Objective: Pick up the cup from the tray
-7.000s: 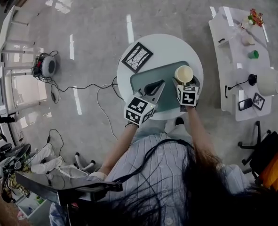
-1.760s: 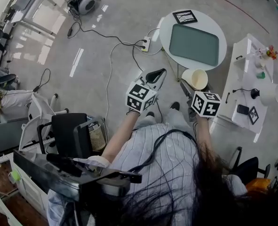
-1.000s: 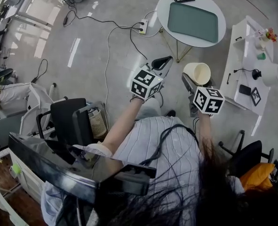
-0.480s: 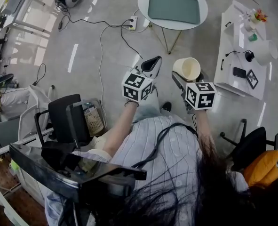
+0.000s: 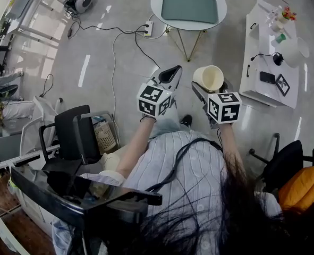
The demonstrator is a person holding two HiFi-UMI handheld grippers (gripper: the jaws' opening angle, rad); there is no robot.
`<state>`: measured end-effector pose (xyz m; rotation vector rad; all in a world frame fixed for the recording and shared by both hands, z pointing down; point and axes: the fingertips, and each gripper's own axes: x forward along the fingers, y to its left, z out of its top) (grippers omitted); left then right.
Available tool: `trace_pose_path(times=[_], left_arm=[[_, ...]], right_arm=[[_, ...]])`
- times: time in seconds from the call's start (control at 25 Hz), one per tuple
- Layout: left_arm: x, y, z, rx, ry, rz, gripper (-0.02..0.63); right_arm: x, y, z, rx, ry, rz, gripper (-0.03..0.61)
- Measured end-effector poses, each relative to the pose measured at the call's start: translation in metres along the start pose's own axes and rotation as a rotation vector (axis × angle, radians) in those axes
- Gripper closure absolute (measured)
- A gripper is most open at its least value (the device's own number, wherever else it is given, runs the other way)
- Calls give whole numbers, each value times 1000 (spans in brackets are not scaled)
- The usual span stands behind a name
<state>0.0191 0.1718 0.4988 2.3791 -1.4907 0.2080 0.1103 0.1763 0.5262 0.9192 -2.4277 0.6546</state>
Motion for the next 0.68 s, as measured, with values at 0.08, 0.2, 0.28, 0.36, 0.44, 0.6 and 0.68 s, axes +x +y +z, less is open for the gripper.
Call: trace_pose_path(times=[0.08,0.2,0.28,0.36,0.44,0.6,0.68], left_arm=[[-2,-7,-1,6,-4,-1,600],[-2,-16,-3,14,-7,-2,600],[-2,-21,-3,17,-8,-1,600],[-4,-23,-3,18,-8,0,600],[-6,-26,-2,21,-10,1,600],[-9,-34,-4,27,-13,3,600],[-11,-39,-7,29,-14,5,600]], right_arm=[[-6,0,-4,-4,-1,0,167],[-12,-3,-10,-8,-3,-1,167],[-16,-5,-11,-9,-5,1,167],[-19,-4,-11,-9,-6,2,167],[-22,-3,-12,-9,-7,2,167],[-29,-3,-18,-13,-8,5,167],[-33,-3,-22,-16,-7,7,167]])
